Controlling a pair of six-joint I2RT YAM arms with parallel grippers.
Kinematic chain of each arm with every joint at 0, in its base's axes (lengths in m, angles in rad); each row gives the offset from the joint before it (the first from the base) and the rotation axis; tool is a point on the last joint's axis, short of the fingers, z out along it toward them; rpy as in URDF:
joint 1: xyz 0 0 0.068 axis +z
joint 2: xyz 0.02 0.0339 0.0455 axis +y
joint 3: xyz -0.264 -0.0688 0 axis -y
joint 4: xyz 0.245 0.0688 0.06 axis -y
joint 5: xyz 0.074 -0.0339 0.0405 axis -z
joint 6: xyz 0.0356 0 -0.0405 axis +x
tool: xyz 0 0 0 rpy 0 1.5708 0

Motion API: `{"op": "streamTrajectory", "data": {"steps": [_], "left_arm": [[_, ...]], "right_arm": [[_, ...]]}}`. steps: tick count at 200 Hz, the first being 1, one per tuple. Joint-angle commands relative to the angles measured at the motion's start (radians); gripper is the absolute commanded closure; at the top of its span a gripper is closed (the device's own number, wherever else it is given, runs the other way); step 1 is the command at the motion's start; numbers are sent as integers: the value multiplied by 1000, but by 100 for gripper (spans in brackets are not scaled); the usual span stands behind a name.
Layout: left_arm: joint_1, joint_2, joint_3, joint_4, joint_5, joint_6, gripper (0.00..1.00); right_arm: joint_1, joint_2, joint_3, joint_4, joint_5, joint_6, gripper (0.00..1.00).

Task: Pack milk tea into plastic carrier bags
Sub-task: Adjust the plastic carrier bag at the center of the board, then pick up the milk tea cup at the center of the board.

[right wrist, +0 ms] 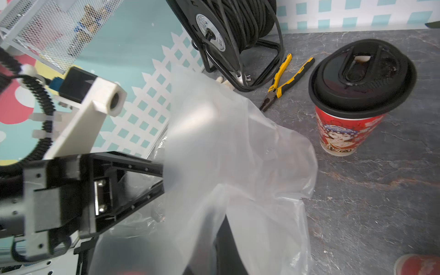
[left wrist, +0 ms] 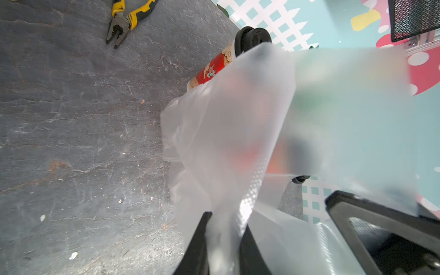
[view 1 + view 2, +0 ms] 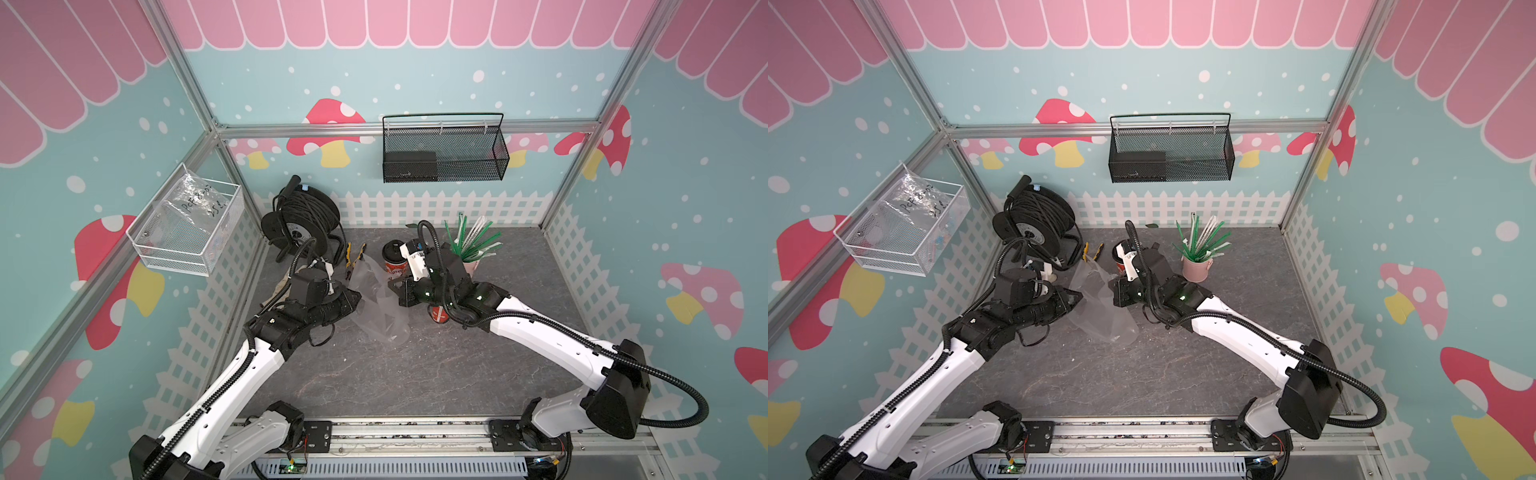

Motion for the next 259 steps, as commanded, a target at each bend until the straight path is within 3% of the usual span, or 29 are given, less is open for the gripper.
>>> {"op": "streamTrajectory", "data": {"steps": [1,28,58,76,116,138,166,259], "left_arm": [[4,34,43,-29,42,4,89],[4,54,65,-38,39,7,95],[5,72,92,-51,36,13,96],[5,85,106,-62,37,14,96],[4,106,141,-87,39,29,97],[4,112,142,-85,42,35,99],[4,107,118,-41,67,30,100],[4,134,85,191,195,-29,100]], "right_arm": [[3,-2,-10,-26,36,5,100],[2,-12,-9,-50,65,-21,88],[2,-57,28,-126,116,-100,56],[2,-130,13,-149,141,-158,30],[-15,-330,-103,-241,337,-267,1],[-87,-376,-178,-298,405,-273,0],[-223,-385,-260,-255,231,-283,1],[-273,-264,-282,-178,185,-295,0]]}}
